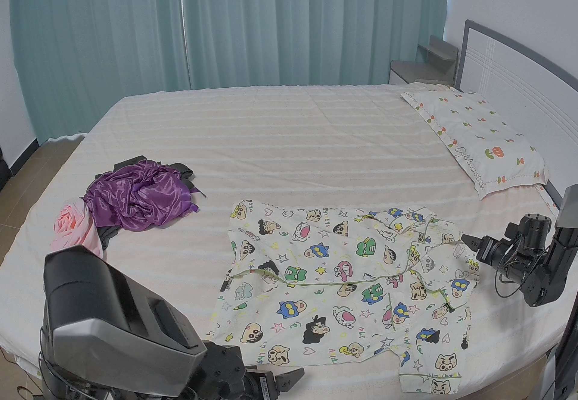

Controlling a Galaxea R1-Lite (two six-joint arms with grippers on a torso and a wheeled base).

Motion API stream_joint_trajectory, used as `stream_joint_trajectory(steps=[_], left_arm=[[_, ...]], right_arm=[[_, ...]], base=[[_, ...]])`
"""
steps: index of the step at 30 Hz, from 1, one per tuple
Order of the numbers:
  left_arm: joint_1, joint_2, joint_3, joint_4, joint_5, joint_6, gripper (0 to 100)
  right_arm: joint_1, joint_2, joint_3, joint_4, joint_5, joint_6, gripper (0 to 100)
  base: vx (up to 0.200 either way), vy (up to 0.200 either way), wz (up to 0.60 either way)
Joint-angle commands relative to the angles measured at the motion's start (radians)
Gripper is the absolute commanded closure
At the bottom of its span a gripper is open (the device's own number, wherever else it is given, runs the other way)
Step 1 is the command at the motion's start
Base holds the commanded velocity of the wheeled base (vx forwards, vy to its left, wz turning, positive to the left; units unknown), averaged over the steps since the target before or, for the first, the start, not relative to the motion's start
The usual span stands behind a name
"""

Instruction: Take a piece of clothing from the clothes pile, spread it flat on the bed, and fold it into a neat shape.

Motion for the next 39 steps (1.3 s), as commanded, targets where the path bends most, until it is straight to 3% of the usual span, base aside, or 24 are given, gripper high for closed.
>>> stream_joint_trajectory(steps=[1,8,14,20,30,33,39], left_arm=[[0.155,-0.112,0.005,-0.018,0.019,-0.040,0],[0.369,-0.189,-0.006,-0.018,-0.004,-0.100,0],[0.428,-0.290,0.006,-0.018,-0.136,-0.227,0],[0.464,-0.236,0.000,-0.018,-0.164,-0.255,0],[0.491,0.035,-0.069,-0.018,-0.153,-0.109,0],[0.483,0.098,-0.099,-0.018,-0.121,-0.015,0],[0.445,0.101,-0.113,-0.018,-0.115,-0.003,0]], right_arm=[[0.000,-0.001,0.001,-0.001,0.000,-0.001,0],[0.000,0.003,-0.001,-0.001,-0.002,-0.001,0],[0.002,0.002,-0.002,0.000,-0.003,-0.003,0],[0.000,0.000,-0.001,-0.001,-0.003,-0.003,0],[0.004,0.002,-0.001,-0.001,-0.003,-0.001,0],[0.007,0.002,-0.001,-0.001,-0.003,-0.001,0],[0.007,0.003,-0.001,-0.001,-0.003,-0.001,0]], base=[[0.000,0.000,0.00],[0.000,0.000,0.00],[0.000,0.000,0.00],[0.000,0.000,0.00],[0.000,0.000,0.00],[0.000,0.000,0.00],[0.000,0.000,0.00]])
